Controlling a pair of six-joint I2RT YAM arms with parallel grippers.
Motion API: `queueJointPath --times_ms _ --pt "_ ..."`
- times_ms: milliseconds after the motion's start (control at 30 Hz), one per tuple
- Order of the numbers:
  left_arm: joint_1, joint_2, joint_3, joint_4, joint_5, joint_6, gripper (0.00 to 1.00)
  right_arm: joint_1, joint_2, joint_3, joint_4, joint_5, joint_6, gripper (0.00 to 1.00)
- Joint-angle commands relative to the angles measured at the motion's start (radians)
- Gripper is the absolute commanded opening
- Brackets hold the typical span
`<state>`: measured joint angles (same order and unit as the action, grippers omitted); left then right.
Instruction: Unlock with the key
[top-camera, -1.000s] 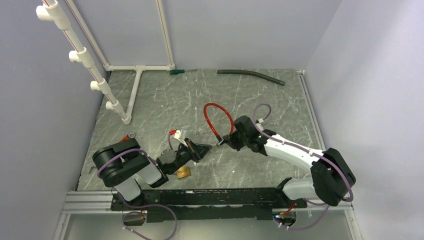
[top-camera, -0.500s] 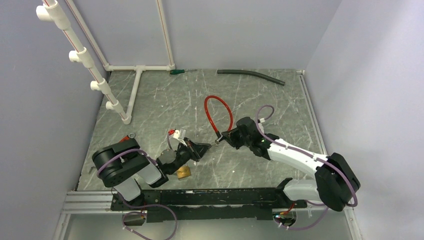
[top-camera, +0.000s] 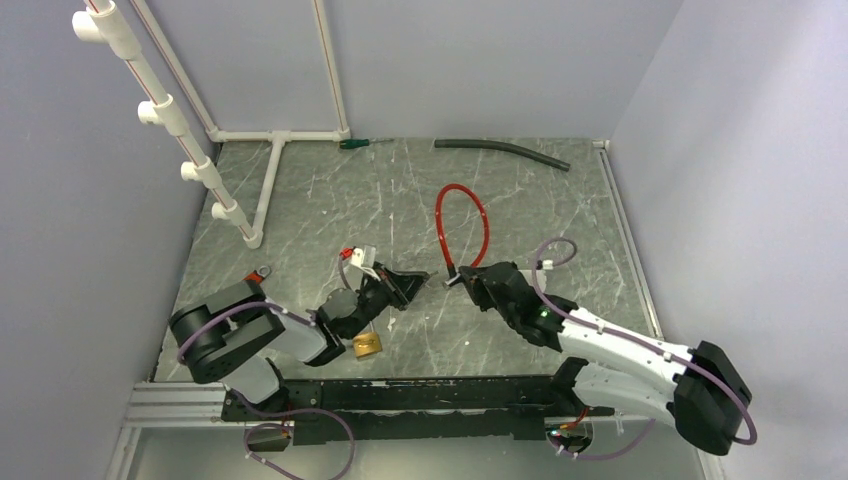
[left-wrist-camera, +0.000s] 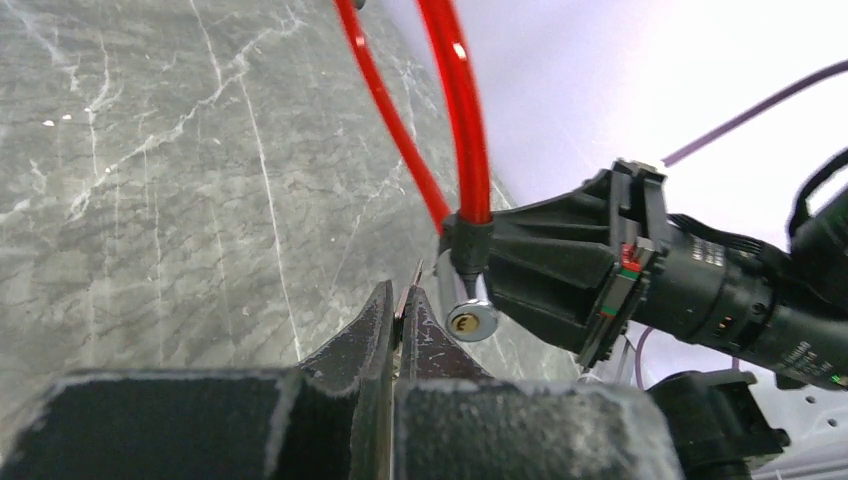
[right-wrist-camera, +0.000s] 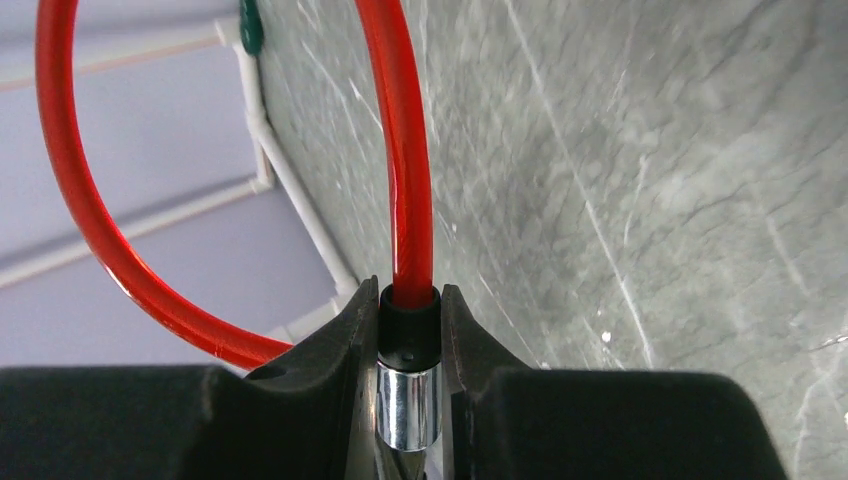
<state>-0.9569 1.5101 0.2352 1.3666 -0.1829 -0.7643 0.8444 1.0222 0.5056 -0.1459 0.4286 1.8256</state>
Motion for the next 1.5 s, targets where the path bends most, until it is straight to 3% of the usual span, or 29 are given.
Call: queueJointPath --times_ms 0,333,500,600,800,833,867,933,1000,1033,1133,1200,1267,1400,1467 --pt "0.004 0.081 0.067 0.062 0.022 0.020 0.00 -0.001 -0.105 -0.028 0.053 0.166 0.099 0.00" --pt "0.029 0.084 0.165 -0.040 0.113 0.036 0.00 -0.003 -0.261 0.036 -0.245 0.314 0.020 0.00" --pt "0.029 -0.002 0.086 -0.090 0.088 0.031 0.00 -0.006 -0.171 0.044 -0.574 0.202 0.361 0.00" --pt "0.028 -0.093 0.035 -0.164 0.051 0.027 0.00 -0.007 -0.114 0.054 -0.620 0.135 0.395 0.00" --pt "0.029 -0.263 -0.042 -0.295 0.003 0.034 0.00 -0.007 0.006 0.135 -0.596 0.145 0.257 0.00" --pt "0.029 -0.296 -0.042 -0.342 0.000 0.039 0.00 -0.007 0.021 0.149 -0.595 0.163 0.230 0.03" --pt "0.028 -0.325 -0.043 -0.376 0.000 0.047 0.00 -0.006 0.032 0.159 -0.579 0.189 0.196 0.17" --pt "0.028 -0.391 -0.046 -0.444 -0.007 0.062 0.00 -0.016 0.037 0.166 -0.452 0.229 -0.020 0.61" --pt "0.028 -0.458 -0.058 -0.494 -0.019 0.072 0.00 -0.034 0.041 0.185 -0.407 0.219 -0.199 0.94" --pt "0.028 -0.491 -0.064 -0.520 -0.024 0.075 0.00 -0.048 0.045 0.203 -0.416 0.213 -0.266 0.99" --pt "0.029 -0.588 -0.082 -0.598 -0.039 0.084 0.00 -0.063 0.039 0.237 -0.389 0.222 -0.496 1.00" --pt "0.028 -0.665 -0.096 -0.641 -0.050 0.085 0.00 -0.064 0.019 0.208 -0.154 0.116 -0.948 0.96" --pt "0.029 -0.726 -0.112 -0.684 -0.059 0.084 0.00 -0.064 0.024 0.194 -0.017 -0.125 -1.357 0.95" --pt "0.028 -0.818 -0.129 -0.751 -0.076 0.088 0.00 -0.067 0.205 0.331 -0.166 -0.176 -1.568 0.95" --pt "0.028 -0.854 -0.127 -0.793 -0.078 0.089 0.00 -0.067 0.327 0.382 -0.230 -0.230 -1.629 0.84"
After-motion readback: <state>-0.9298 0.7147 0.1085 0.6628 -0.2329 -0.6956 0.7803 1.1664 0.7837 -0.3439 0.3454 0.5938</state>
